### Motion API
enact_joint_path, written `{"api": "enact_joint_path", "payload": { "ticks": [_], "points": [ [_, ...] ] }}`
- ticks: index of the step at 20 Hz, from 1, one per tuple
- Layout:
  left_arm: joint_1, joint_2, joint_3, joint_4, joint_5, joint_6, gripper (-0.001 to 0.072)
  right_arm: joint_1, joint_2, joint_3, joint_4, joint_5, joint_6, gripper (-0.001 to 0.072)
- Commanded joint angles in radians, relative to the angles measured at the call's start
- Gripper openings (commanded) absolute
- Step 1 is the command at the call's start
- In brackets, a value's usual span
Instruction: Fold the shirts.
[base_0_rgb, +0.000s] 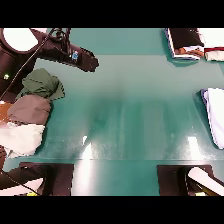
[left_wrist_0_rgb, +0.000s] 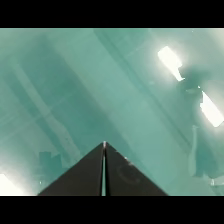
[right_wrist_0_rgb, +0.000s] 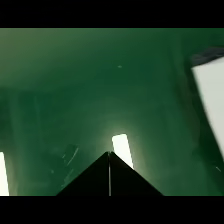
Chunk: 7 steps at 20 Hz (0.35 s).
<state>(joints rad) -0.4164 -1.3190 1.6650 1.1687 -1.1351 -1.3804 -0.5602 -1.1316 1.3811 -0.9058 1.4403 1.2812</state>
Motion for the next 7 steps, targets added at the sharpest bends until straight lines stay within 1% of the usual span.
{"api": "enact_joint_path", "payload": {
  "ticks": [1,4,7],
  "points": [
    [-0.001,0.001,0.000,-0.001,0.002,0.000,0.0028,0.214,0.001,0.000,0.018,-0.002,0.000,0.0018],
    [-0.001,0.001,0.000,-0.001,0.002,0.000,0.0028,0.322,0.001,0.000,0.014,-0.001,-0.003,0.0018],
    [-0.001,0.001,0.000,-0.001,0.002,0.000,0.0028,0.375,0.001,0.000,0.014,0.000,-0.007,0.0018]
  ]
}}
